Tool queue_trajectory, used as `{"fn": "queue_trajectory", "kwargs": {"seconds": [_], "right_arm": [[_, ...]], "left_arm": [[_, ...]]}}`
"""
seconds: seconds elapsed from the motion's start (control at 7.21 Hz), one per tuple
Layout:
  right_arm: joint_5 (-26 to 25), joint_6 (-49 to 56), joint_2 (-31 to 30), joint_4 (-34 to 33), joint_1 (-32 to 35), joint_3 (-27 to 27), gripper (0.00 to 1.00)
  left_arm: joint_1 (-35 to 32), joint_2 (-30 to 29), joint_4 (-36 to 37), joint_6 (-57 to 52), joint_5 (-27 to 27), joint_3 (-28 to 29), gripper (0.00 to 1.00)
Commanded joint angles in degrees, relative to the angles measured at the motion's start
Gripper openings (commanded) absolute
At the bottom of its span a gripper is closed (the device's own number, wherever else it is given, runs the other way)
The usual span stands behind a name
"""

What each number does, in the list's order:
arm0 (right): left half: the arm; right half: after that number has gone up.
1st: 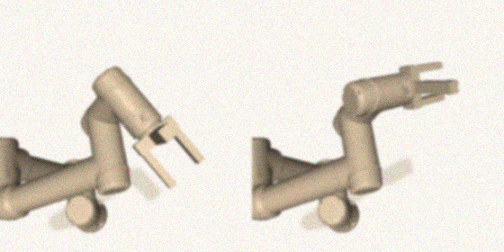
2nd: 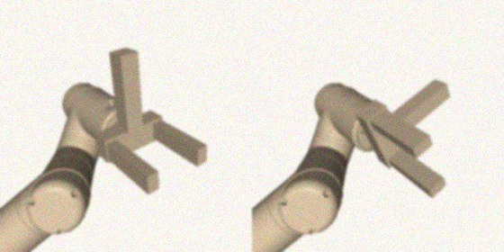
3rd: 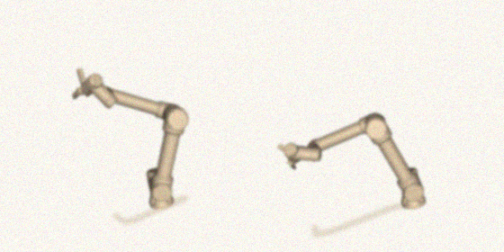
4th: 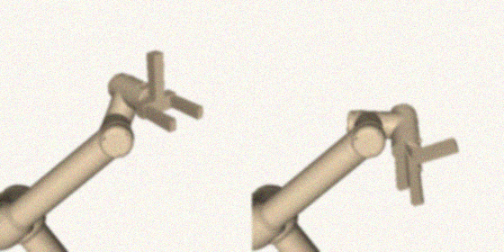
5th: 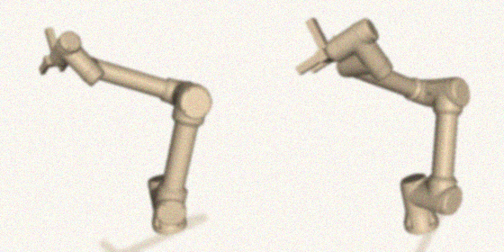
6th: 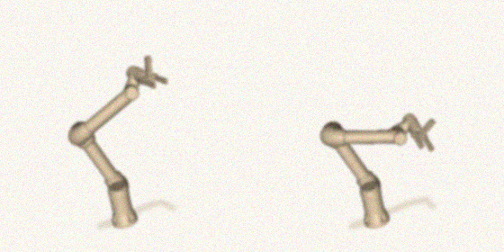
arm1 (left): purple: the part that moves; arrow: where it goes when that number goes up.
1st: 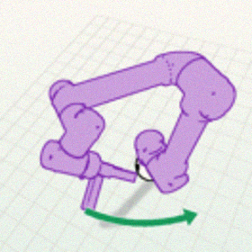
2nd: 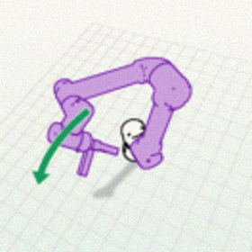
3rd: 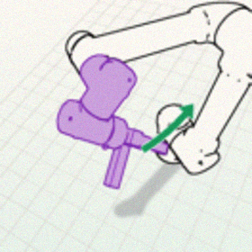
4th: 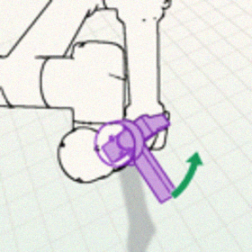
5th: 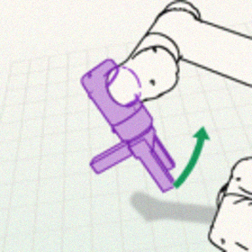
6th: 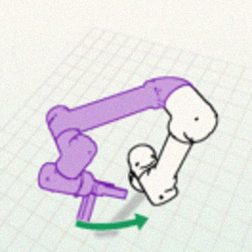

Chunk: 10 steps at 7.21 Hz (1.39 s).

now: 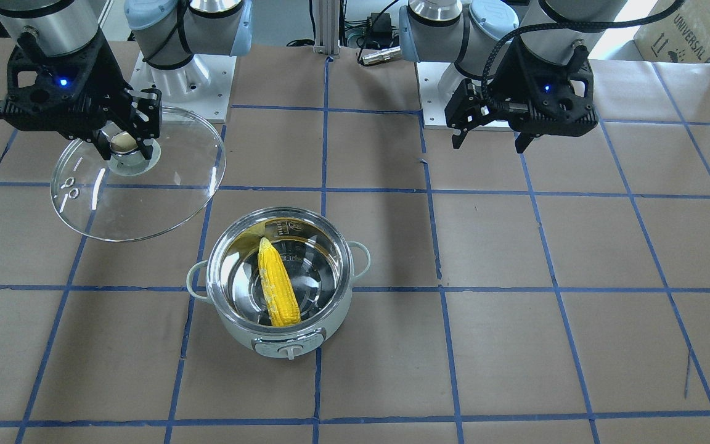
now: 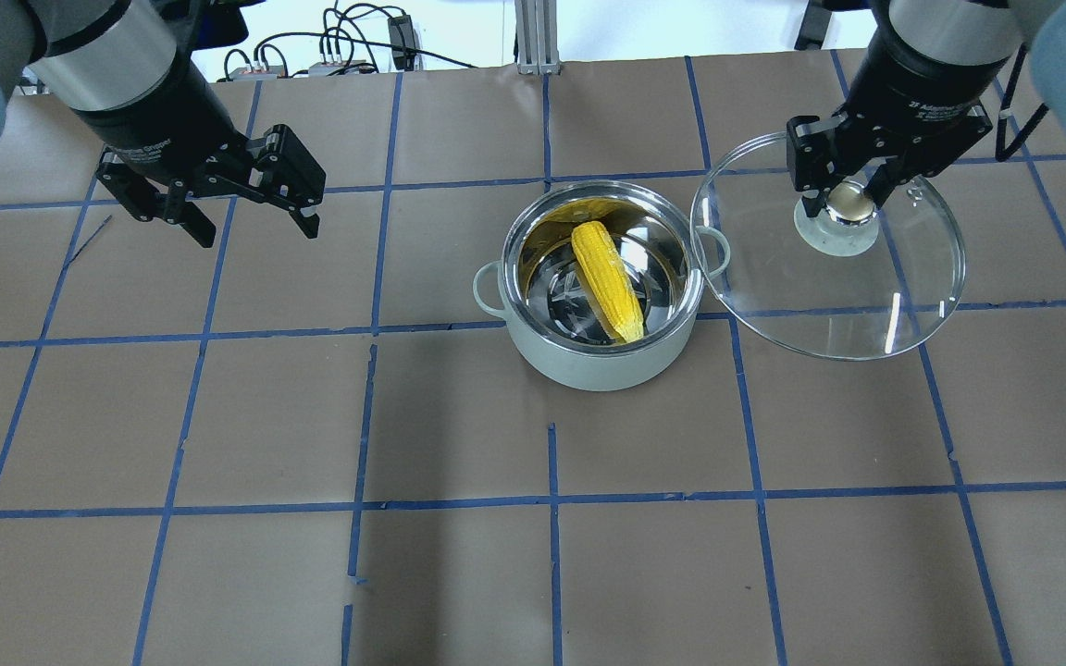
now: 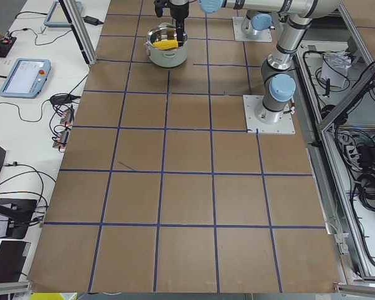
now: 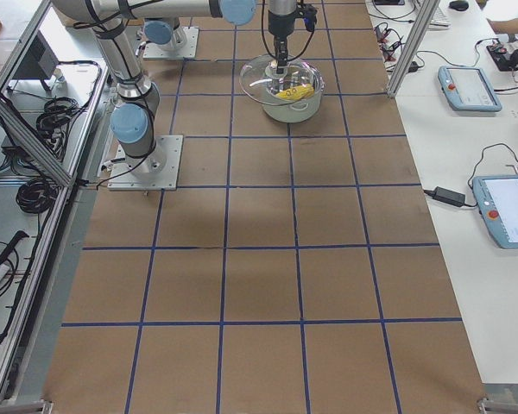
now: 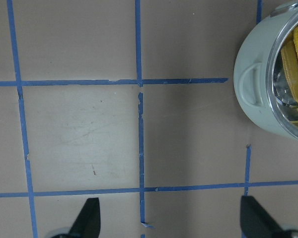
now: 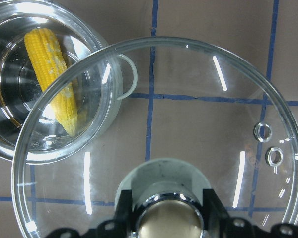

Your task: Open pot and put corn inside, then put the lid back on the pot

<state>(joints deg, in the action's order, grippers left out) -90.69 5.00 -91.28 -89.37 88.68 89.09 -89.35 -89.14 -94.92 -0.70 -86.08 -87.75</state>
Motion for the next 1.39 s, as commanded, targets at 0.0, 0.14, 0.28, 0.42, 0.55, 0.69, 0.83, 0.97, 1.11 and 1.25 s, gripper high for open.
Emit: {"fn": "queue_trajectory", "kwargs": {"seconds": [0.0, 0.14, 0.28, 0.42, 0.55, 0.69, 0.83, 0.97, 1.11, 1.25], "right_arm": [[0.33, -0.86, 0.40, -0.63, 0.62, 0.03, 0.24], [0.07, -1.47, 1.27, -3.94, 1.66, 0.98, 0.24], [0.07, -3.05, 1.98, -7.10, 3.50, 2.30, 0.24], [-0.19, -8.02, 3.64, -10.70, 6.22, 2.66, 0.24], [-0.28, -9.29, 5.05, -12.13, 9.46, 2.66, 0.24], [-0.19, -10.09, 6.97, -12.67, 11.85, 2.49, 0.24], [-0.37, -12.79, 10.04, -13.80, 14.39, 1.62, 0.23], [-0.46, -13.25, 12.51, -15.99, 15.64, 0.48, 0.23], [-0.46, -13.26, 13.92, -15.84, 15.91, -0.14, 0.23], [-0.37, -13.26, 14.72, -15.57, 16.09, -0.58, 0.22]], "left_arm": [[-0.13, -0.07, 0.00, 0.00, -0.06, 0.04, 1.00], [-0.13, 0.02, 0.00, 0.00, -0.06, 0.04, 1.00], [-0.13, -0.33, 0.09, 0.09, -0.06, 0.04, 1.00], [-0.13, -0.16, 0.09, 0.00, -0.06, 0.04, 1.00], [-0.21, -0.16, 0.09, 0.00, -0.06, 0.04, 1.00], [-0.13, -0.25, 0.09, 0.00, -0.06, 0.04, 1.00], [-0.13, -0.25, 0.09, 0.00, -0.06, 0.04, 1.00], [-0.13, -0.33, 0.09, 0.00, -0.06, 0.04, 1.00], [-0.13, -0.25, 0.09, 0.00, -0.06, 0.04, 1.00], [-0.13, -0.25, 0.09, 0.00, -0.06, 0.04, 1.00]]}}
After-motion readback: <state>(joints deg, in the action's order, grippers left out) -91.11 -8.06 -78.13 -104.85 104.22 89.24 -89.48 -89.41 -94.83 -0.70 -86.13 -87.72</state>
